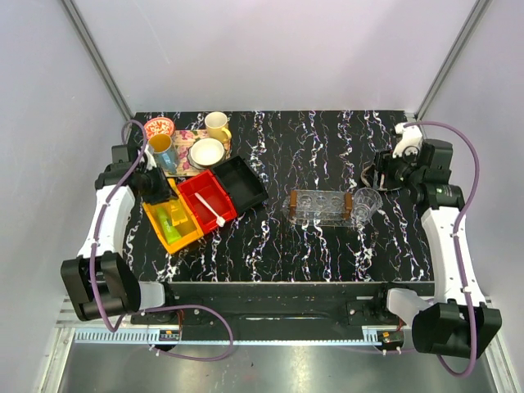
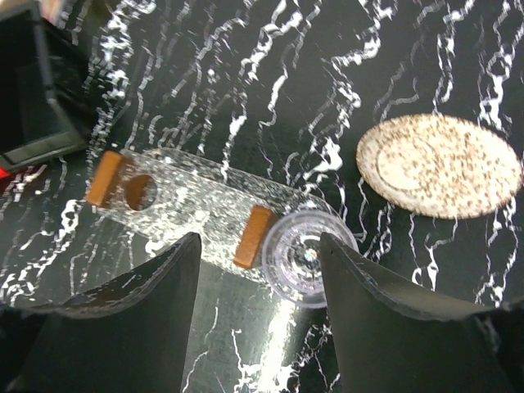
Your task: Prepare toiletry sets of a toothbrush and toothpaste on the tray
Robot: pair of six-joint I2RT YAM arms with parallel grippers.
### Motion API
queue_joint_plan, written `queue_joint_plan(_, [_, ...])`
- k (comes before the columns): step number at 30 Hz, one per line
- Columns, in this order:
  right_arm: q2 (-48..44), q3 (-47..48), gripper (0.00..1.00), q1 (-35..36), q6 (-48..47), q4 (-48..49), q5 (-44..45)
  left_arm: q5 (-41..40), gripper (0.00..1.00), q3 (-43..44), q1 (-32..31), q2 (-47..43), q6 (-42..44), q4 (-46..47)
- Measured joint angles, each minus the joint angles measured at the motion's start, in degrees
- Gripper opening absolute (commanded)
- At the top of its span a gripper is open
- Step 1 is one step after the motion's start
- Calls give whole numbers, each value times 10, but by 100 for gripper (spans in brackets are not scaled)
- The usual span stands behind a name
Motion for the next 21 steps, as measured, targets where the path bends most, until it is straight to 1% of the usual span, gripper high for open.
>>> queue_joint_plan(5, [26,68,66,8,4,-21,-67,18,0,56,0,-6,-35,-4])
queue_joint_plan(8, [44,105,66,30,25,-17,-100,21,0,85,0,-10,-72,9])
queue_joint_plan(10, [51,120,66,59,39,-11,-106,22,0,96,0,-14,-100,19])
queue_joint_plan(14, [81,157,66,163,69,10,-106,20,0,109,-6,-22,-174,47])
queue_joint_plan(16, [94,164,66,196,89,30,-111,19,0,112,-12,-22,-209,65])
queue_joint_plan(21, [144,192,66,252,158,87,-127,19,0,114,-38,-22,-283,120])
